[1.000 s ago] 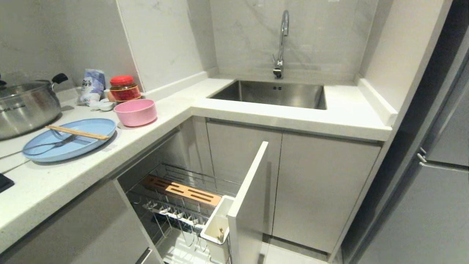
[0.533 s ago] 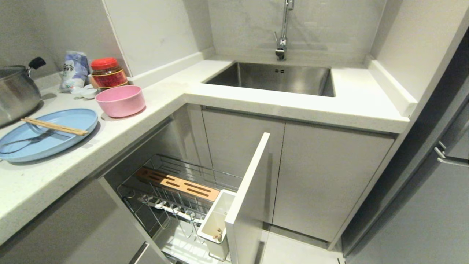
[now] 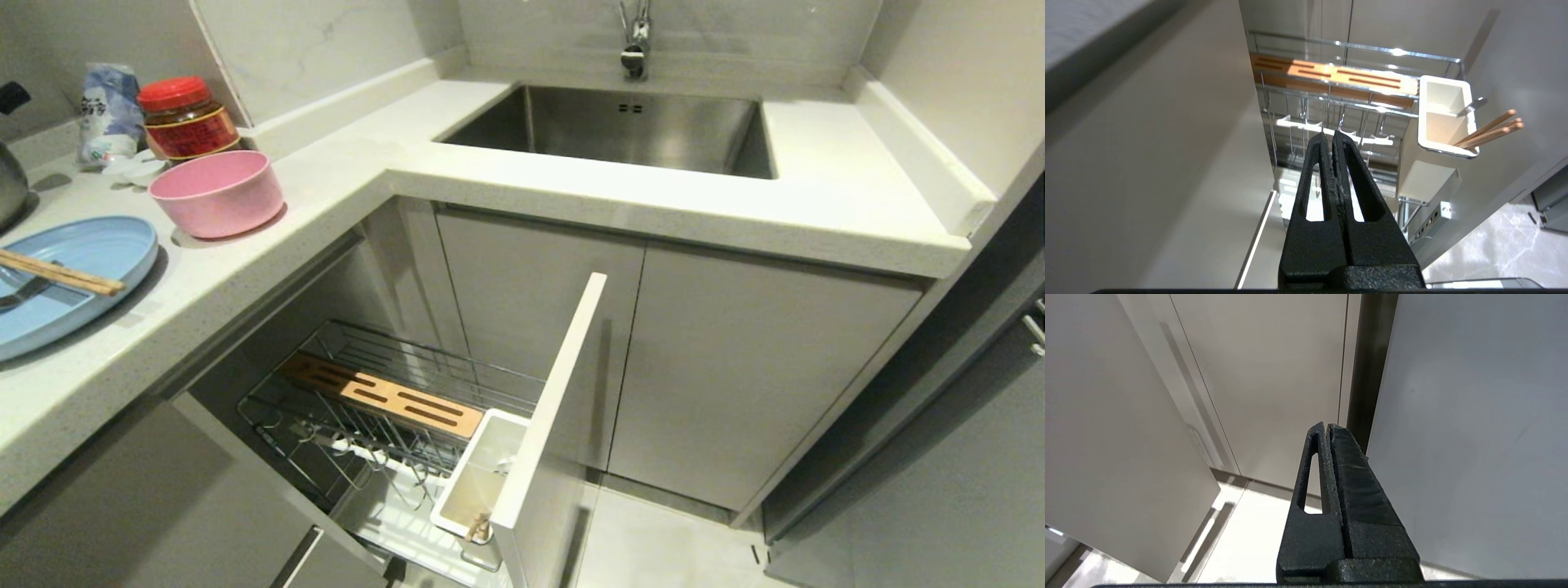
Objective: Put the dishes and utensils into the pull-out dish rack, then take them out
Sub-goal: Pick up the chopsticks and place it in the cupboard
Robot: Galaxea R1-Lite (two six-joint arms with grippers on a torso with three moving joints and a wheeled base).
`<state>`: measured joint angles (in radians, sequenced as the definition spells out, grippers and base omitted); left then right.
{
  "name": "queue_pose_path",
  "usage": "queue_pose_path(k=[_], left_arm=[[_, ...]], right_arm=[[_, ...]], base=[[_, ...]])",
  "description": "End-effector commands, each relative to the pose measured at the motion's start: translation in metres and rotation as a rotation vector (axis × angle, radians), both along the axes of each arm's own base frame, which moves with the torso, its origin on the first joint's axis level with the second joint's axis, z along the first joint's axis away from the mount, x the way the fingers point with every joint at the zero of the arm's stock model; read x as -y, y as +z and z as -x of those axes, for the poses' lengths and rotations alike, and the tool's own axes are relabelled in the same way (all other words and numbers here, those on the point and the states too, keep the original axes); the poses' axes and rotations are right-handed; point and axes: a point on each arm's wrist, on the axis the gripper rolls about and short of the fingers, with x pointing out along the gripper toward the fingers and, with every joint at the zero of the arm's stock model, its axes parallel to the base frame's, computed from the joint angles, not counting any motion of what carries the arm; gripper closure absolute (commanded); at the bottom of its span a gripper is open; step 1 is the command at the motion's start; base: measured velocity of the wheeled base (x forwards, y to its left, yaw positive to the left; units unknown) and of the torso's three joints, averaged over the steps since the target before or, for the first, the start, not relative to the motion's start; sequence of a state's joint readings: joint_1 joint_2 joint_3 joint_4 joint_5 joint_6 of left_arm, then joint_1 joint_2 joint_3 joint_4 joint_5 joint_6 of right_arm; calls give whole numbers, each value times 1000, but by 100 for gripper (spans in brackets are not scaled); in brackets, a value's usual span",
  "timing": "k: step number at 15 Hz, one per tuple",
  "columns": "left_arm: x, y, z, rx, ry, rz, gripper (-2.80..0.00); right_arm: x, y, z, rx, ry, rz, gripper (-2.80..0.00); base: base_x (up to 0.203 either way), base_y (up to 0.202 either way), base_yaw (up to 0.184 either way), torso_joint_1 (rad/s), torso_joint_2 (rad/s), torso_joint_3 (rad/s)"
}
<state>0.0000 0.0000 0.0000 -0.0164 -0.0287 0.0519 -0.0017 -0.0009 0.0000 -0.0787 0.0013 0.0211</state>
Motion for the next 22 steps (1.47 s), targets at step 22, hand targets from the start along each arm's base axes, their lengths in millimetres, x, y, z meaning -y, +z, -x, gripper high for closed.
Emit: queue_pose_path(k=[22], left_arm=[[-1, 163, 78, 258, 81, -90, 0]], right_arm=[[0, -7, -2, -24, 0, 0, 0]], base=[[0, 0, 0, 1, 2, -63]])
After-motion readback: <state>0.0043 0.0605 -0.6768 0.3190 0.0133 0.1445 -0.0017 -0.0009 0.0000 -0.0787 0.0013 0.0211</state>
